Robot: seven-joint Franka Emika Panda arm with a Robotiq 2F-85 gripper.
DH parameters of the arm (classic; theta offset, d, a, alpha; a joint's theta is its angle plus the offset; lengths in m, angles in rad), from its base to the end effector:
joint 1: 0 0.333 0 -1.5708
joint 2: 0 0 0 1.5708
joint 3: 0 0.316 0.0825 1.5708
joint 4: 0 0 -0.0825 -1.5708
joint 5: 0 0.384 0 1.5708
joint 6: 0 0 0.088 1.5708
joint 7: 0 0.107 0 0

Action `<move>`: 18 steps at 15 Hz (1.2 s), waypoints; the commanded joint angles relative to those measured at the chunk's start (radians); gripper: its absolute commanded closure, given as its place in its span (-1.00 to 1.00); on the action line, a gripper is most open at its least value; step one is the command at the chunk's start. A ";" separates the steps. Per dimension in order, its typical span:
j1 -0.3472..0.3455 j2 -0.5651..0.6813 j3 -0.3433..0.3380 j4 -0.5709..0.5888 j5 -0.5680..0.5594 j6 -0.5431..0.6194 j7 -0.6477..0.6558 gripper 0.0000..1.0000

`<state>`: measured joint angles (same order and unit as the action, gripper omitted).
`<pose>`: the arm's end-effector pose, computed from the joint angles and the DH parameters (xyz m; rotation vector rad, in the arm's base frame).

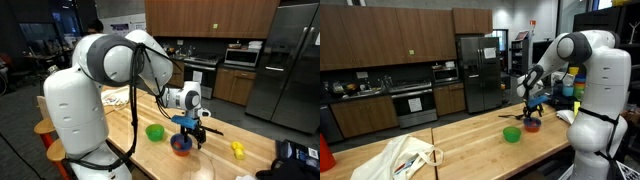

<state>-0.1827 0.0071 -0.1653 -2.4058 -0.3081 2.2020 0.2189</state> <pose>0.4353 -0.1691 0.2949 2.8618 -0.5178 -0.3272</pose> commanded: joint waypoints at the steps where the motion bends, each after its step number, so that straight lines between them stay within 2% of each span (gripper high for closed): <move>1: 0.022 -0.053 0.012 -0.065 -0.038 0.025 0.024 -0.90; 6: 0.049 -0.040 0.036 -0.051 -0.015 -0.005 0.091 -0.92; 8: 0.056 -0.031 0.042 -0.027 0.002 -0.027 0.134 -0.85; 12: 0.033 -0.002 0.018 0.044 0.047 -0.091 0.163 -1.00; 18: -0.005 0.038 -0.024 0.125 0.062 -0.152 0.171 -1.00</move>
<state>-0.1828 0.0195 -0.1800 -2.3204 -0.2663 2.0848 0.3784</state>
